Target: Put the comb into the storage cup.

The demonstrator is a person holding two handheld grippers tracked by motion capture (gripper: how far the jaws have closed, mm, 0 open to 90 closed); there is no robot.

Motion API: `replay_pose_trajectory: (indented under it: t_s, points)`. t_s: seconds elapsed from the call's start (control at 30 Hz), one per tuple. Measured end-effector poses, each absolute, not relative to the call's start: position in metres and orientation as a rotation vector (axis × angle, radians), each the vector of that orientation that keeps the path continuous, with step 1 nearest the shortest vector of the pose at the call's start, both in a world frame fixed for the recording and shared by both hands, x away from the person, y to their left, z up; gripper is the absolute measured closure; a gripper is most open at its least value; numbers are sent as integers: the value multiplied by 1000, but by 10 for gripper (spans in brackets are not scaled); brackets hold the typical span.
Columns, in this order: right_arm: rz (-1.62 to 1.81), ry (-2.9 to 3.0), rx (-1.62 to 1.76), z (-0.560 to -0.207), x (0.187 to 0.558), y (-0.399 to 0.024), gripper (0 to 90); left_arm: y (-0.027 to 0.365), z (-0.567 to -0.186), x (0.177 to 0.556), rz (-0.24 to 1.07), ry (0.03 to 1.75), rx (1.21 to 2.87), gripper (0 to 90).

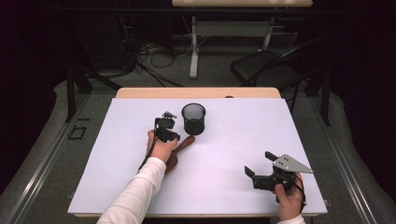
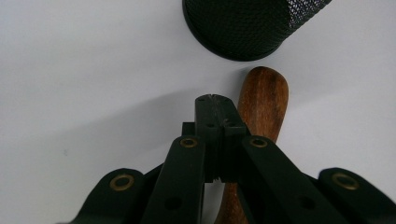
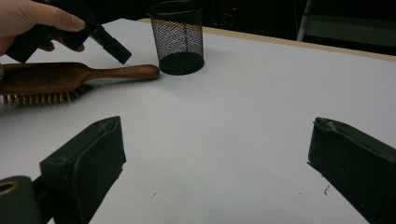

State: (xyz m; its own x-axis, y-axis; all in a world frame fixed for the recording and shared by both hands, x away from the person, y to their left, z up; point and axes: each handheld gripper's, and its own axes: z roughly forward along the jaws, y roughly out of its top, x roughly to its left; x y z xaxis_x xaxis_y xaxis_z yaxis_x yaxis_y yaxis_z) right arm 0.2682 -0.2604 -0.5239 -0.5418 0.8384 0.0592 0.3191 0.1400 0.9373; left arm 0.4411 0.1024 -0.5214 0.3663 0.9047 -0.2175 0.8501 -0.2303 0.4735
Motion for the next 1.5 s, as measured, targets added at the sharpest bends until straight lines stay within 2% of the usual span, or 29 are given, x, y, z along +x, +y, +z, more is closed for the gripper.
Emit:
replay_pose_trajectory:
  t_s: [0.7, 1.5]
  points:
    - [1399, 1938, 1105, -524, 268, -261, 38, 85, -527, 434, 67, 1469, 2172, 900]
    - [1398, 1940, 1109, -525, 269, -262, 38, 57, -528, 397, 21, 1262, 2308, 900]
